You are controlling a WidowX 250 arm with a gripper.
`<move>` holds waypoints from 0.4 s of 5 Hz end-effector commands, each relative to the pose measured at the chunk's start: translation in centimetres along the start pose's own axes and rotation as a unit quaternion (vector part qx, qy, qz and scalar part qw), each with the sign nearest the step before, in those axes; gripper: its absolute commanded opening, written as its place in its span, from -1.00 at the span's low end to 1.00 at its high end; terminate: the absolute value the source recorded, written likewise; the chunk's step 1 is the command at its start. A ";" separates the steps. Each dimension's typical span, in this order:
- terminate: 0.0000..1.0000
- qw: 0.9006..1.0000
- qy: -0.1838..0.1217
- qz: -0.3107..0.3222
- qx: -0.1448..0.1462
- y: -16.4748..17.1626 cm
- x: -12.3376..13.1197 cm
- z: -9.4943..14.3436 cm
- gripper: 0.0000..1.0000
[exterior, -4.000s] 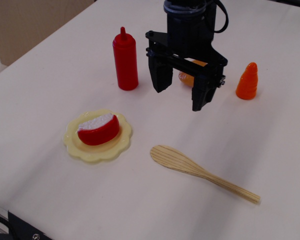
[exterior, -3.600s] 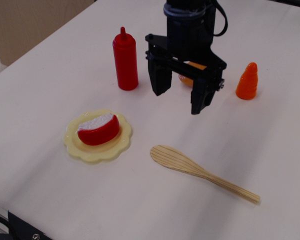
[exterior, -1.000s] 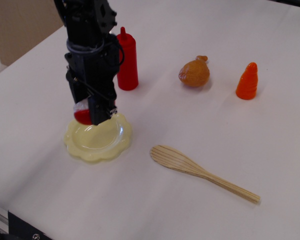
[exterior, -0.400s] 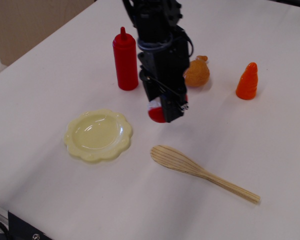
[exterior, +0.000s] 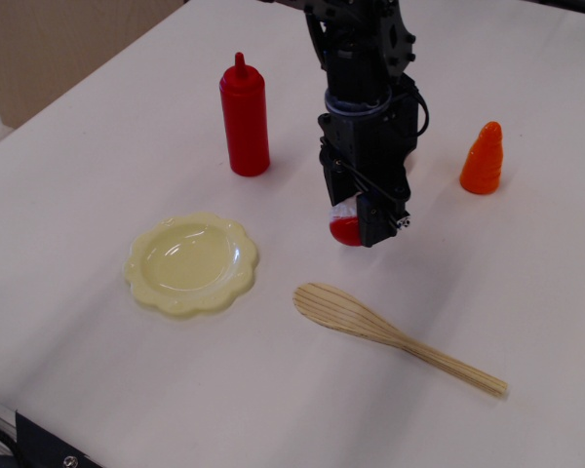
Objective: Take sushi off plate
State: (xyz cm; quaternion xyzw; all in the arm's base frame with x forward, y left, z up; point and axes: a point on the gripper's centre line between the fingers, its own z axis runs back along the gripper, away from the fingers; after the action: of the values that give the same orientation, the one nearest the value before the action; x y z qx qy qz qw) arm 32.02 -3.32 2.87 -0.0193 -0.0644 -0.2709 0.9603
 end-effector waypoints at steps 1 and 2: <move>-1.00 1.000 0.001 0.019 0.012 1.0 1.5 0.5 1.00; -1.00 0.999 0.015 0.029 0.015 1.3 1.3 0.8 1.00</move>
State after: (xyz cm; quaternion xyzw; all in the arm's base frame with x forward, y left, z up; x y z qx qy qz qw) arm 32.78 -2.87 2.22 -0.0079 -0.0295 -0.2399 0.9703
